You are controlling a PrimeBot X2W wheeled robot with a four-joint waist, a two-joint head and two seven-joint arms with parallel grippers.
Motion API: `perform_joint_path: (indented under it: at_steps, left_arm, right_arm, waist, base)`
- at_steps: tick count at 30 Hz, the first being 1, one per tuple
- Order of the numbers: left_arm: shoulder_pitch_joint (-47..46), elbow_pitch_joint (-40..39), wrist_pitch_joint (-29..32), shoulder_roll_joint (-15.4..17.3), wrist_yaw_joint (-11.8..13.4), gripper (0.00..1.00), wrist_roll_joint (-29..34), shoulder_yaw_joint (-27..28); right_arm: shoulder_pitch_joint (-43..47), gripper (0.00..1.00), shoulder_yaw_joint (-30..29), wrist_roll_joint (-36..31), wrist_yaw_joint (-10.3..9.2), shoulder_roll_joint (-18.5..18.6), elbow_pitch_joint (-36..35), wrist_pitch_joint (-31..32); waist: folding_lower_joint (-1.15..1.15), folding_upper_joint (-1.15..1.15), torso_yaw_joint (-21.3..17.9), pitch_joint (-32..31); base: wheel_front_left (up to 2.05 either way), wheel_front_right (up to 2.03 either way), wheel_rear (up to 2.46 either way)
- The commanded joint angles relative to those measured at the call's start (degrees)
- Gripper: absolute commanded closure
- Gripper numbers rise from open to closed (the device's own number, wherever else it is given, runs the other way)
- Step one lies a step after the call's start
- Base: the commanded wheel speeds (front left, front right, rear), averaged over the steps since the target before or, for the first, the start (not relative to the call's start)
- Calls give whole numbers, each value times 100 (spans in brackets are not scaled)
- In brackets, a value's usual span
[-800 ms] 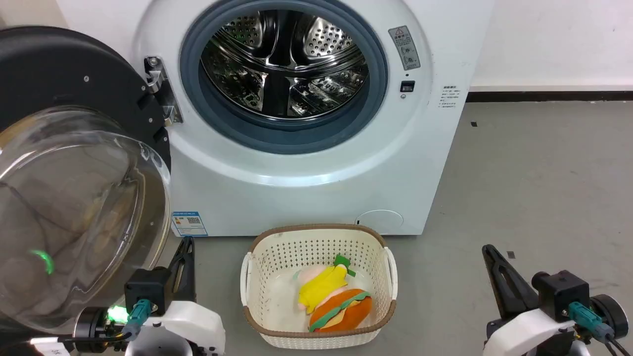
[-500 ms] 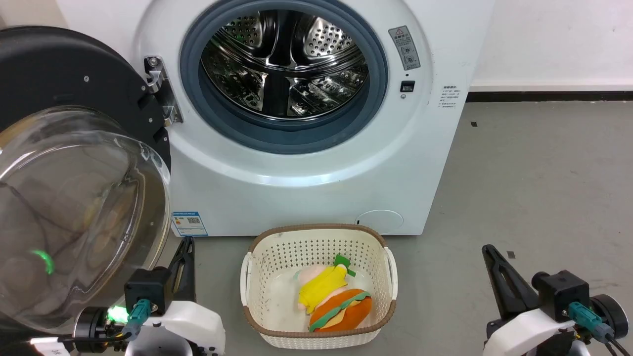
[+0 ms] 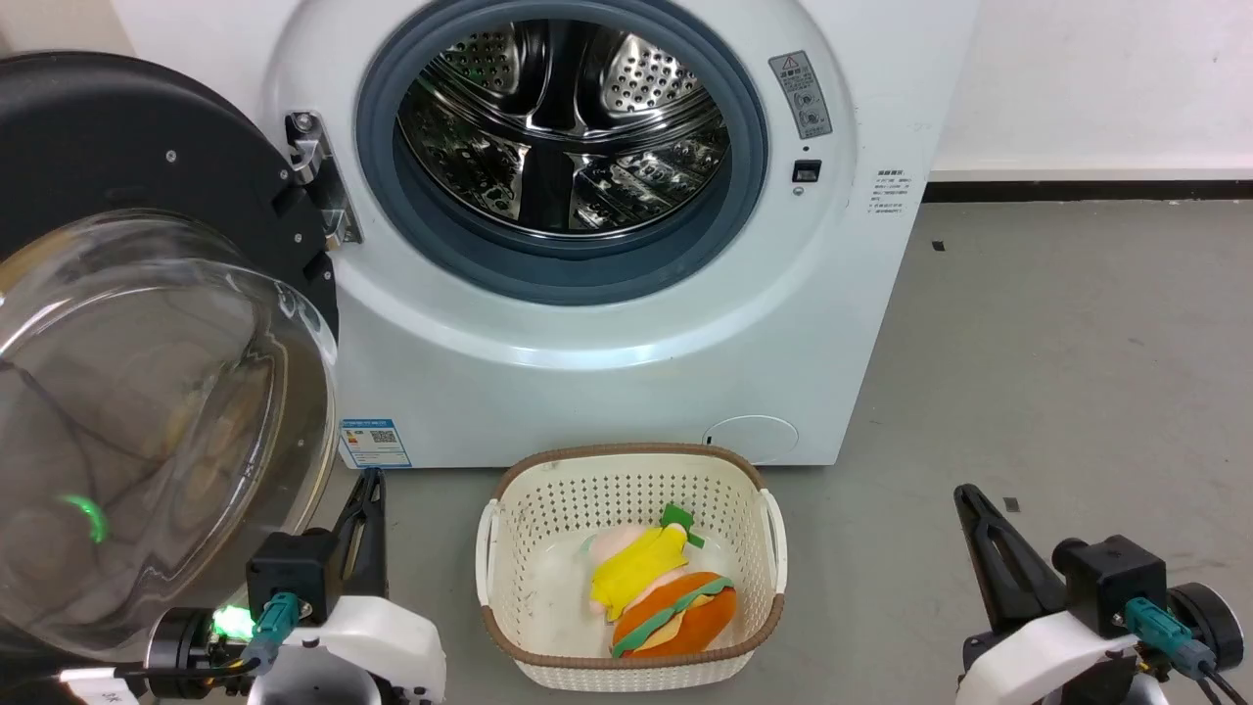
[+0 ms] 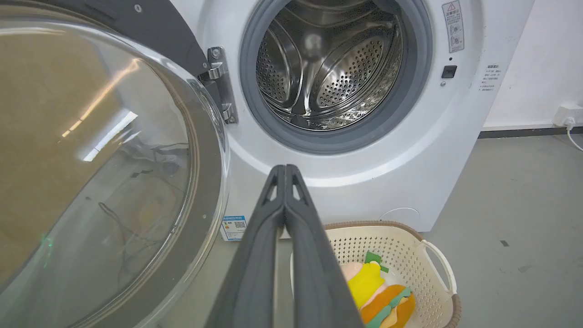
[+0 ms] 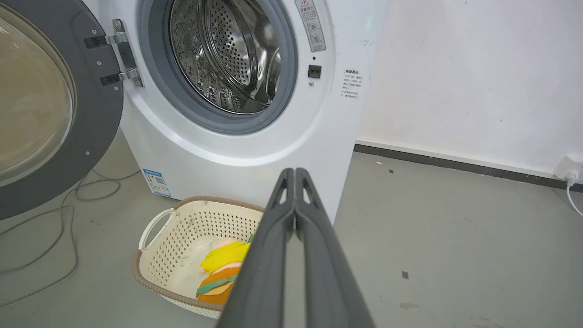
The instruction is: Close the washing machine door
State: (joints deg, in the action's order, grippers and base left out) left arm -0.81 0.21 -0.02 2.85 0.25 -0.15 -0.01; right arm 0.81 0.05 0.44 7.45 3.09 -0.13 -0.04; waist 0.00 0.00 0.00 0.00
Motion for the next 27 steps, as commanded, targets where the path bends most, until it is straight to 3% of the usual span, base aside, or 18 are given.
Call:
perform_joint_path:
  at_steps: [1, 10, 11, 27]
  left_arm:
    - [81, -21, 2, 3, -25, 100, 15, 1]
    - [81, -21, 2, 3, -25, 100, 15, 1]
    - [0, 0, -1, 0, 0, 0, 0, -3]
    - [-17, 66, -182, 0, 200, 0, -55, -115]
  right_arm:
    - [-81, 100, -5, -44, 3, -22, 13, 4]
    - [-81, 100, -5, -44, 3, -22, 13, 4]
    - [0, 0, -3, 0, 0, 0, 0, -1]
    - [36, 0, -92, 330, 0, -2, -122, -181]
  waist:
    - [0, 0, 0, 0]
    - [0, 0, 0, 0]
    - [0, 0, 0, 0]
    - [0, 0, 10, 20]
  base:
    - [0, 0, 0]
    - [0, 0, 0]
    - [0, 0, 0]
    - [0, 0, 0]
